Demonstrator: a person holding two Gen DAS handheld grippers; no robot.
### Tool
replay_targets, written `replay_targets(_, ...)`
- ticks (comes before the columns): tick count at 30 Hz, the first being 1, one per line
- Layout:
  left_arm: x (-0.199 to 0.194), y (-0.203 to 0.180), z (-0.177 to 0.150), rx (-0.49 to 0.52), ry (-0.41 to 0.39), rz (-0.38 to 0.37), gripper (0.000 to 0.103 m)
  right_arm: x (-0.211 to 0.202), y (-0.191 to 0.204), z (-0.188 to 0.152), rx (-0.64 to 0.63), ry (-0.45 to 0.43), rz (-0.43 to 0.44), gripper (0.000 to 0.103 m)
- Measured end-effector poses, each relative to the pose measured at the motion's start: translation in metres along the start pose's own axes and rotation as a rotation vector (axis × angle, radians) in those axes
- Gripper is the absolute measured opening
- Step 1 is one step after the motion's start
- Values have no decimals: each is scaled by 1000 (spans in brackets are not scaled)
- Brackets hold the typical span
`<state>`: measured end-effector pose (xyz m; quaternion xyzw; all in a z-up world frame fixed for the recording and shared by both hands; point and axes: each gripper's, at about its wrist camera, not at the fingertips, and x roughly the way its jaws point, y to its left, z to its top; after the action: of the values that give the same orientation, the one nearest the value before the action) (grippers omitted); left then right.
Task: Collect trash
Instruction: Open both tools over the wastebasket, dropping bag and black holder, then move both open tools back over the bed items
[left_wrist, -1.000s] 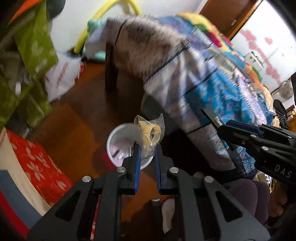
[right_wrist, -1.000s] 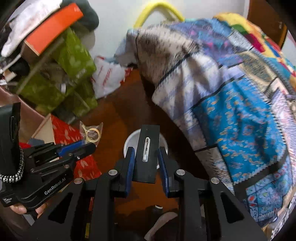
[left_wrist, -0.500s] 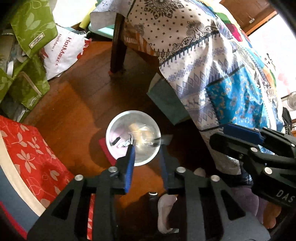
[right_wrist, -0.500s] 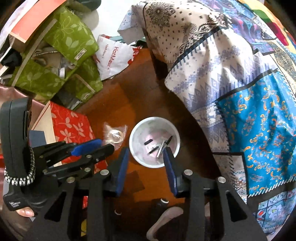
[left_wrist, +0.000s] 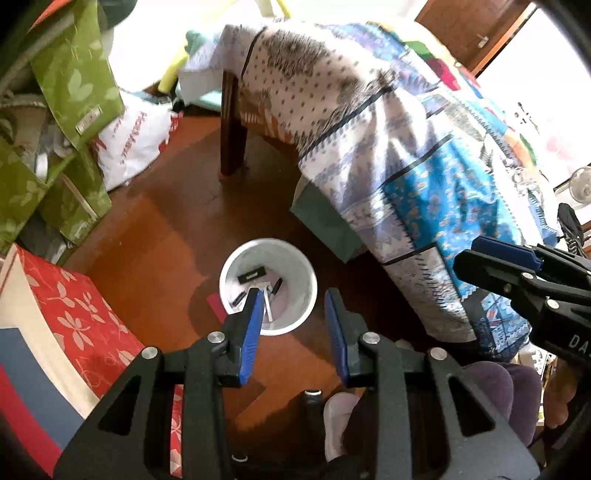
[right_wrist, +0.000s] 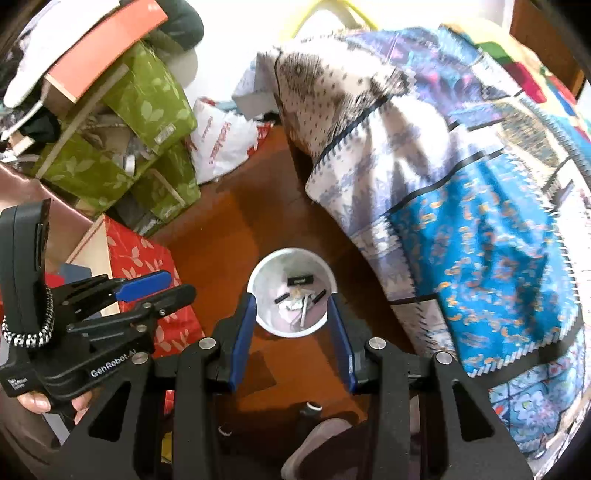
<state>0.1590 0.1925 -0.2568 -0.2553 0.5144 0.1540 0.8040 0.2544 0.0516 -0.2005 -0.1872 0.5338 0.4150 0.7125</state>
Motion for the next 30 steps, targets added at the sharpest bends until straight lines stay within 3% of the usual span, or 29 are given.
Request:
replay_targets(14, -120, -75, -14, 136, -274, -6, 32, -141, -14, -44, 16, -349, -97, 37)
replay_targets(16, -138, -91, -17, 161, -318, -17, 33, -164, -18, -52, 22, -413, -128, 44)
replay_targets(19, -158, -113, -21, 199, -377, -18, 49, -197, -27, -67, 49, -521, -178, 72)
replay_targets(20, -165, -121, -23, 209, -400, -18, 59, -207, -31, -71, 60, -557, -193, 79)
replay_targets(24, -186, -150, -28, 245, -482, -39, 76, -239, -45, -88, 97, -662, -260, 80)
replay_targets(30, -196, -190, -25, 300, -516, -86, 79, -266, -72, -110, 156, -714, -324, 80)
